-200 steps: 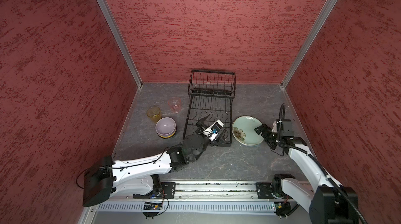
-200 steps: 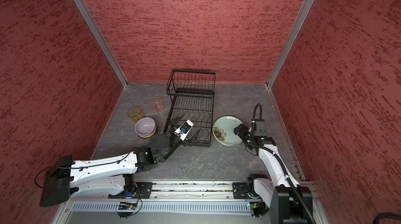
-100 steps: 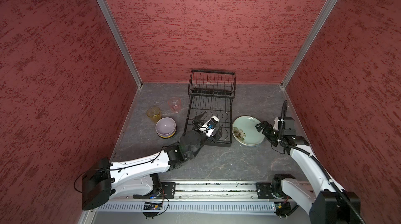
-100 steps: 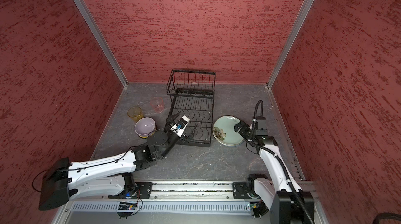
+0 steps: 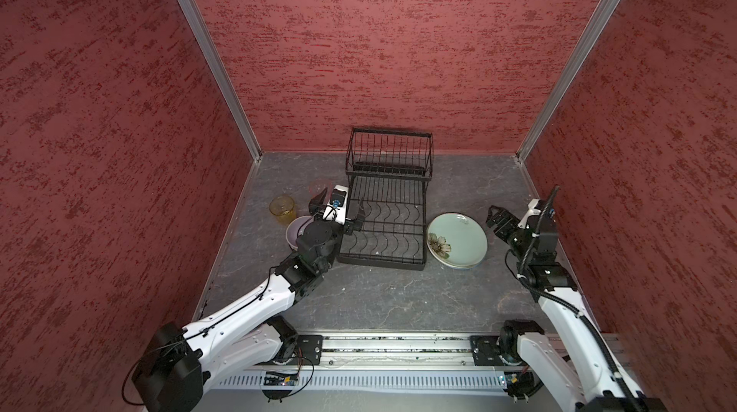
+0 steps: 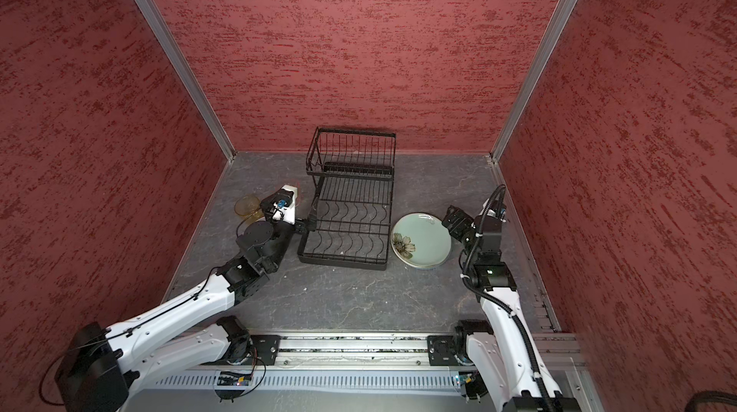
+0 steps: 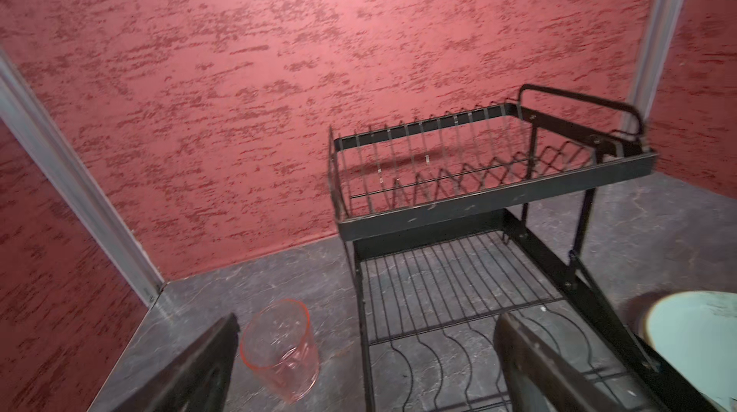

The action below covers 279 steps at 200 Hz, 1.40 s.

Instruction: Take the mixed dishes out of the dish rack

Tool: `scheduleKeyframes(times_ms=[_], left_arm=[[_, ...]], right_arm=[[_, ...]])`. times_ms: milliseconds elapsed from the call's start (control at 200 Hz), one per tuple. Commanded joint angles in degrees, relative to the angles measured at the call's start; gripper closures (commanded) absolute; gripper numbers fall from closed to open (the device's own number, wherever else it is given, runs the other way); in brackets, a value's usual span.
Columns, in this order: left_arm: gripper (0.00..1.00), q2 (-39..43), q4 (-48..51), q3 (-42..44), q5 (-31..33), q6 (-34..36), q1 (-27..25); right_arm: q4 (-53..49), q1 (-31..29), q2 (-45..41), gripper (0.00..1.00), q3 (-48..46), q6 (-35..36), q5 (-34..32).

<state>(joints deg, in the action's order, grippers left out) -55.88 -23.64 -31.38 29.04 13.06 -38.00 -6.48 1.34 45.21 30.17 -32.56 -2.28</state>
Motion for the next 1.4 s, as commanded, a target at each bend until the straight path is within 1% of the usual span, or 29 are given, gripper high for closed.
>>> scheduleKeyframes(times_ms=[0,105,150,281,316,436,541,671,781,872,992,1062,1152,1192,1247,1393], left_arm=[[0.00,-0.52,-3.15,1.66,-2.06,-2.25,4.48],[0.00,-1.23,-5.99,3.87,-2.44,-4.11,9.52],[0.00,-1.49,-6.24,4.91,-3.20,-5.66,11.83],[0.00,-2.48,-7.67,8.27,-4.51,-10.02,17.59],[0.00,-2.87,-9.03,9.38,-5.11,-10.92,19.13],[0.00,-5.34,-13.86,12.41,-5.89,-12.74,23.57],[0.00,-7.21,-14.59,13.15,-6.65,-13.94,26.49],[0.00,-11.27,-18.88,14.91,-9.12,-14.19,29.64],[0.00,-15.46,-19.60,13.98,-10.30,-14.63,31.51],[0.01,-19.07,-20.88,12.66,-10.65,-13.44,32.09],[0.01,-22.48,-25.59,12.76,-11.30,-11.32,32.28],[0.01,-25.36,-31.73,14.00,-11.60,-10.84,32.61],[0.01,-28.35,-36.16,15.16,-11.80,-10.65,32.58],[0.01,-28.90,-37.11,15.19,-11.90,-10.46,32.63],[0.01,-28.29,-35.77,15.14,-12.21,-10.63,32.63],[0.01,-28.61,-38.94,16.61,-12.90,-10.14,32.41]], right_arm=[[13.07,0.23,-0.50,0.01,-3.36,5.45,-8.46],[27.69,0.18,-1.74,0.01,-11.12,8.65,-12.76],[31.99,0.18,-1.42,0.01,-13.48,10.42,-15.04],[32.81,0.20,1.79,0.01,-13.89,13.07,-20.36],[34.49,0.18,2.97,0.01,-14.32,13.53,-21.17],[43.10,0.22,7.78,0.01,-16.66,14.49,-22.21],[48.78,0.15,12.87,0.01,-17.55,15.70,-23.35],[50.55,0.21,16.62,0.01,-17.42,16.43,-23.52],[54.59,0.15,18.14,0.01,-19.02,16.65,-23.20],[57.72,0.16,20.38,0.01,-19.71,17.19,-23.06],[59.12,0.20,24.93,0.01,-18.10,18.88,-23.12],[60.09,0.20,26.94,0.01,-17.67,19.68,-23.35],[64.75,0.22,28.63,0.01,-18.48,21.83,-24.36],[68.44,0.15,29.11,0.01,-19.63,22.31,-25.45],[73.95,0.18,30.01,0.01,-21.57,22.60,-26.23],[75.44,0.18,31.81,0.01,-21.53,23.51,-23.94]])
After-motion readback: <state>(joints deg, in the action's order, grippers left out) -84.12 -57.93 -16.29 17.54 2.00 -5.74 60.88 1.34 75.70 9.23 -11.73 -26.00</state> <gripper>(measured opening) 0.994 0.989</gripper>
